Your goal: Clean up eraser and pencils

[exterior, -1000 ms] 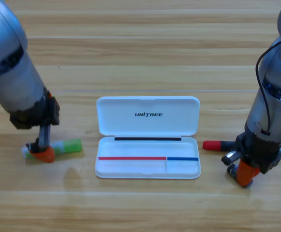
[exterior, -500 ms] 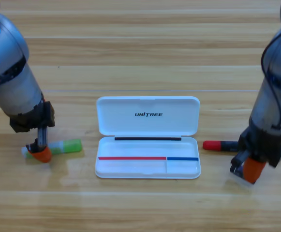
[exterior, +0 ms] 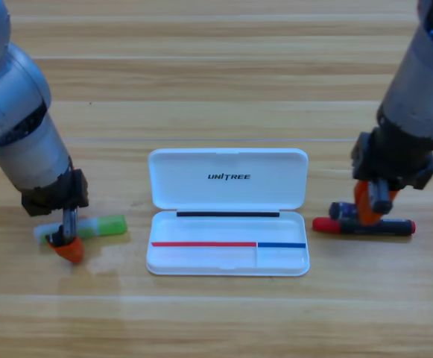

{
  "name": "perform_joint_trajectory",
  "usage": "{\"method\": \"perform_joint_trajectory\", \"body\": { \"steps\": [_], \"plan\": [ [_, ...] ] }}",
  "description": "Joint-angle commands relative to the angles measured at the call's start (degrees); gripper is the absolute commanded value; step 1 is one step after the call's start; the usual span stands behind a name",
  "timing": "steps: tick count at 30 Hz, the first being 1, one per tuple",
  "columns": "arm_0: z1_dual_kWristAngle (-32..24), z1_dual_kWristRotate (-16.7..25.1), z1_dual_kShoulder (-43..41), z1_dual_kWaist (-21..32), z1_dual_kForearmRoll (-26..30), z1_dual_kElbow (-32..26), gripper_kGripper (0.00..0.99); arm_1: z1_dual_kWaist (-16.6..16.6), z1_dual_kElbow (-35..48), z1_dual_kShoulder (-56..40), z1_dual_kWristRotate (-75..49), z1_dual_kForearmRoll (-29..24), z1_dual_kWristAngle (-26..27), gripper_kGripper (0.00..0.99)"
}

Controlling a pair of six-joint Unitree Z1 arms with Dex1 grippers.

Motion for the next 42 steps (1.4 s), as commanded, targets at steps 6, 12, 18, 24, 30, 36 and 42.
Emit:
{"method": "perform_joint_trajectory", "body": {
  "steps": [6, 12, 18, 24, 30, 36, 42],
  "plan": [
    [-1.19, 0.22, 3.83, 1.05, -2.59, 2.2, 0.917, 3.98, -7.7, 10.67, -1.37, 0.49, 1.5, 0.0],
    [-1.54, 0.04, 4.71, 0.96, -2.95, 2.11, 0.83, 4.6, -10.16, 14.1, -1.46, 0.4, 1.59, 0.0],
    [-1.81, 1.1, 5.77, 1.05, -2.24, 1.32, 0.617, 5.48, -10.16, 15.42, -1.46, 0.22, 2.21, 0.0],
    [-1.98, 2.5, 6.29, 1.05, -1.72, 1.06, 0.423, 6.18, -10.6, 16.47, -1.46, 0.14, 3.26, 0.0],
    [-1.98, 4.0, 6.56, 0.96, 0.04, -0.52, 0.0, 6.35, -11.04, 17.7, -1.46, -0.13, 2.82, 0.0],
    [-1.72, 3.82, 5.15, 1.05, 2.5, -1.84, 0.0, 6.35, -11.04, 18.4, -1.46, -0.13, 1.5, 0.0],
    [-0.66, 3.82, 1.72, 1.05, 6.11, -3.6, 0.0, 6.18, -10.86, 18.49, -1.46, -0.13, 0.89, 0.0]
  ]
}}
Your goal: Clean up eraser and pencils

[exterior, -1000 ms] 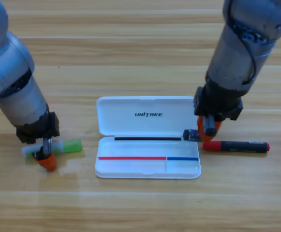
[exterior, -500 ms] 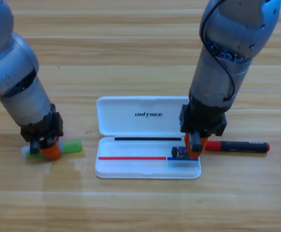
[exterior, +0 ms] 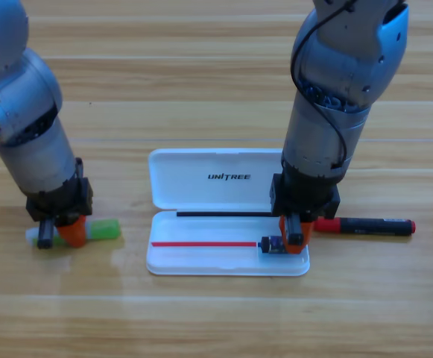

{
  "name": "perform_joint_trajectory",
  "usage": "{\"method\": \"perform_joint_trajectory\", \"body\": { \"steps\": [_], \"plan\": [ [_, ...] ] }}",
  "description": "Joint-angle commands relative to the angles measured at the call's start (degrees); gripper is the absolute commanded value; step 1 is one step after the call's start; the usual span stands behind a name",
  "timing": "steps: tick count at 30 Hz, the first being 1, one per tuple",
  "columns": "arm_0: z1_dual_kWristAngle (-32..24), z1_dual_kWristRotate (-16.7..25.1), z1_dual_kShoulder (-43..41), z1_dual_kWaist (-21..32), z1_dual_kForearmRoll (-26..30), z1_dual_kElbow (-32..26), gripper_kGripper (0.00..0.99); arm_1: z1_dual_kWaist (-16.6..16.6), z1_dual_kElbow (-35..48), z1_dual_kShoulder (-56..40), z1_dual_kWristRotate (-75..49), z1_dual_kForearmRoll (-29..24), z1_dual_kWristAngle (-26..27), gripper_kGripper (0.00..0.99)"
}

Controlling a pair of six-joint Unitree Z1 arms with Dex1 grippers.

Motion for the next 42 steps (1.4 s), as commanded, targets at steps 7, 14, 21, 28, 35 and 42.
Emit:
{"method": "perform_joint_trajectory", "body": {
  "steps": [7, 14, 21, 28, 35, 42],
  "plan": [
    [1.68, 0.15, -3.65, 0.88, 8.17, -4.13, 0.0, 0.63, 1.03, 3.66, -0.4, -0.13, -1.63, 0.0],
    [2.47, -0.11, -5.23, 0.88, 9.75, -4.48, 0.0, 0.28, 1.3, 3.57, -0.4, -0.13, -1.63, 0.0],
    [3.0, -0.46, -6.11, 0.88, 11.86, -5.8, 0.0, 0.28, 1.47, 3.57, -0.4, -0.13, -0.93, 0.42],
    [3.35, -0.55, -6.72, 0.7, 13.7, -7.2, 0.0, 0.19, 1.47, 3.39, -0.14, -0.13, -1.19, 0.888],
    [3.53, -2.22, -7.34, -1.06, 18.45, -11.95, 0.0, -0.07, 3.84, -4.96, -0.23, 0.57, -1.1, 0.902],
    [2.56, -5.12, -7.69, -7.3, 26.8, -23.11, 0.0, -5.52, 6.74, -8.3, -2.95, 2.68, -4.88, 0.902]
  ]
}}
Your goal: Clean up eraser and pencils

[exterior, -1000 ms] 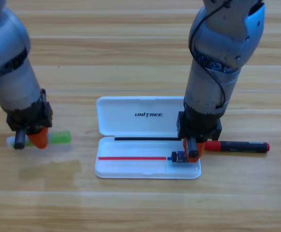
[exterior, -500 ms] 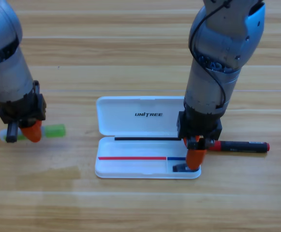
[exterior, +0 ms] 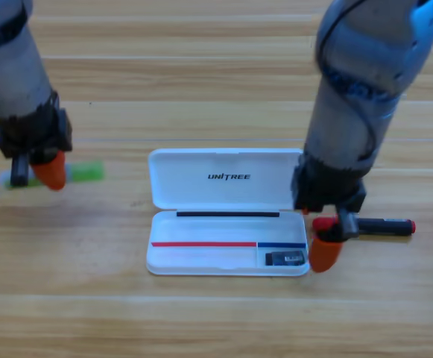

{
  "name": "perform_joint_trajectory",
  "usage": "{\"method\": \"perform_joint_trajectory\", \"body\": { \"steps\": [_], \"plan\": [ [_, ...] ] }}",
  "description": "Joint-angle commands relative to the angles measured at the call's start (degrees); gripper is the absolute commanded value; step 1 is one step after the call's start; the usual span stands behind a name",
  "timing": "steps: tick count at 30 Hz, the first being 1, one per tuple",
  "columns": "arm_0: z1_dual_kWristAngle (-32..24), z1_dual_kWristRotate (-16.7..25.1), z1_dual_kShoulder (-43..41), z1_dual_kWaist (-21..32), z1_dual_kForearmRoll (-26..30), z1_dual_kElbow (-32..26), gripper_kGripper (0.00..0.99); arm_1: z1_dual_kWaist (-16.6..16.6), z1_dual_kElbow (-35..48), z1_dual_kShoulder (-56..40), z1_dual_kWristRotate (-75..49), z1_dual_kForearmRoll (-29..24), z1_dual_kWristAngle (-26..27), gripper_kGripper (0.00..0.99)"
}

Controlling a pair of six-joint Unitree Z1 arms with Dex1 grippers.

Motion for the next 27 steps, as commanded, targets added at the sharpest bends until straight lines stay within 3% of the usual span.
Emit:
{"method": "perform_joint_trajectory", "body": {
  "steps": [1, 9, 17, 24, 27],
  "plan": [
    [-0.23, -1.68, -1.25, -7.35, 4.67, -7.01, 0.0, -6.44, 4.29, -3.26, -3.53, 0.84, -4.47, 0.902],
    [-3.04, -2.91, 2.61, -12.53, 5.2, -10.17, 0.0, -12.77, 7.02, 3.24, -7.75, -4.43, -7.02, 0.9],
    [-5.42, -3.53, 8.77, -15.69, 3.79, -12.02, 0.0, -13.47, 6.49, 6.49, -9.16, -6.19, -5.79, 0.888],
    [-6.03, -3.44, 14.92, -16.75, 1.51, -13.86, 0.0, -13.47, 6.22, 7.81, -10.12, -6.1, -3.86, 0.787],
    [-6.38, -3.53, 17.12, -16.93, 0.98, -14.92, 0.0, -13.47, 6.66, 7.81, -11.09, -6.1, -2.28, 0.646]
  ]
}}
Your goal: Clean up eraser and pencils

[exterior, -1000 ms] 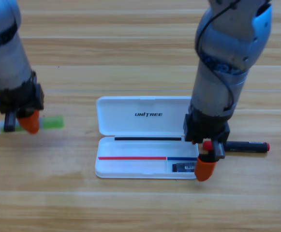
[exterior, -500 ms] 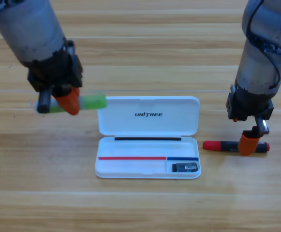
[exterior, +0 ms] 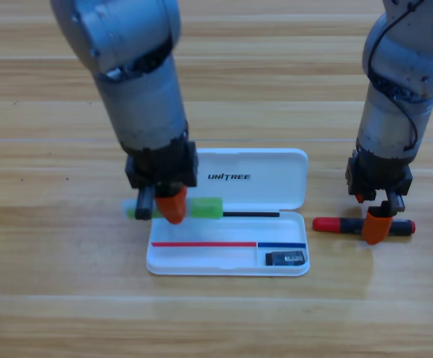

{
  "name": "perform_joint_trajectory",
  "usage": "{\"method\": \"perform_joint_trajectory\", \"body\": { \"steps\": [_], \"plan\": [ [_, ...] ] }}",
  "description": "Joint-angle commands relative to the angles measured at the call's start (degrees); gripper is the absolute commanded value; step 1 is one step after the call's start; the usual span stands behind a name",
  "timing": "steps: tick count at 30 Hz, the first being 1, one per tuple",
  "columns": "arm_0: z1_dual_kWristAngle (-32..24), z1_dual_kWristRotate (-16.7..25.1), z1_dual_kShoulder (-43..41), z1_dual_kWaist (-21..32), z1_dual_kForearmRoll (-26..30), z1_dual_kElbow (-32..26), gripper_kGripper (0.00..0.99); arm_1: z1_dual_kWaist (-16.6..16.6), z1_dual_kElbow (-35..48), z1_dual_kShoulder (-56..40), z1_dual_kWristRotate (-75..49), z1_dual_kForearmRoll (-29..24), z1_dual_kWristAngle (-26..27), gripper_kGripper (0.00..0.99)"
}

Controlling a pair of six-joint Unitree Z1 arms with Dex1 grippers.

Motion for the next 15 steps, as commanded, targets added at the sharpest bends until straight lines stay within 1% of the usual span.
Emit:
{"method": "perform_joint_trajectory", "body": {
  "steps": [1, 2, 4, 6, 7, 15],
  "plan": [
    [-1.06, -0.36, 6.84, -1.63, -1.39, -1.53, 0.0, -1.42, 1.42, 3.59, -1.6, -0.6, 3.08, 0.569],
    [-1.06, -0.36, 7.37, -1.72, -1.48, -1.89, 0.0, -1.42, 1.59, 3.5, -1.86, -0.6, 3.16, 0.469],
    [-1.24, -0.36, 8.34, -1.89, -1.57, -2.59, 0.0, -1.42, 1.85, 3.41, -2.65, -0.51, 3.34, 0.235],
    [-1.33, -0.45, 9.13, -1.98, -1.66, -3.03, 0.0, -1.42, 2.12, 3.24, -3.09, -0.42, 3.43, 0.038],
    [-1.42, -0.45, 9.48, -1.98, -1.83, -3.03, 0.0, -1.42, 2.21, 3.15, -3.18, -0.24, 3.43, 0.0],
    [-1.77, -0.71, 11.06, -2.24, -2.27, -3.2, 0.0, -1.42, 3.26, 2.62, -3.53, -0.24, 3.25, 0.0]
  ]
}}
